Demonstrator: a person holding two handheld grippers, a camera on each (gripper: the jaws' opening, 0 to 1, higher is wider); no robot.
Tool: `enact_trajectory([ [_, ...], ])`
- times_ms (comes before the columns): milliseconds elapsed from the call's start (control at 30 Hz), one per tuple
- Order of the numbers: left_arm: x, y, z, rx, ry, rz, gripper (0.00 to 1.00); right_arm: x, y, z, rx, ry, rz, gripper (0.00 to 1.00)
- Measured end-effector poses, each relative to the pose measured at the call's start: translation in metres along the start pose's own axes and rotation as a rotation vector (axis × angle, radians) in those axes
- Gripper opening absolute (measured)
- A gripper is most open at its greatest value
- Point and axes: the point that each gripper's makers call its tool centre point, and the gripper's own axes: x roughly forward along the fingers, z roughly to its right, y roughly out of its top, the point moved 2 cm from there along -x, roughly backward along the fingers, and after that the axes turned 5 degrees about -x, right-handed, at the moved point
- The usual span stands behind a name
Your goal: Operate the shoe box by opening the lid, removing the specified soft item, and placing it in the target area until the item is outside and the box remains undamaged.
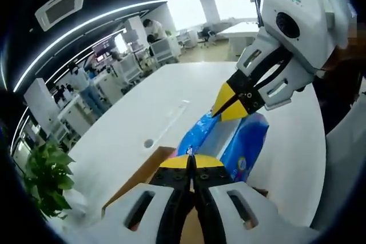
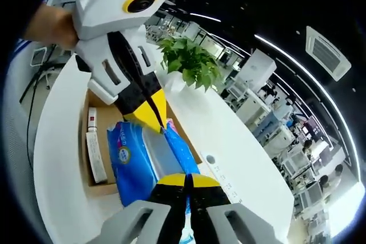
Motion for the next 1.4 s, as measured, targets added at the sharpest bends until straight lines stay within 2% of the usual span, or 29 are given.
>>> enact_trajectory([
  [833, 0.029, 0.029, 0.040, 0.008, -0.077, 0.024, 0.00, -0.035, -0.044, 0.017, 0.035, -0.068, -0.042, 0.00],
  [1400, 0.059, 0.046, 0.070, 0.021, -0.142, 0.019, 0.00, -0.053, -0.082, 0.030, 0.035, -0.097, -0.081, 0.00],
])
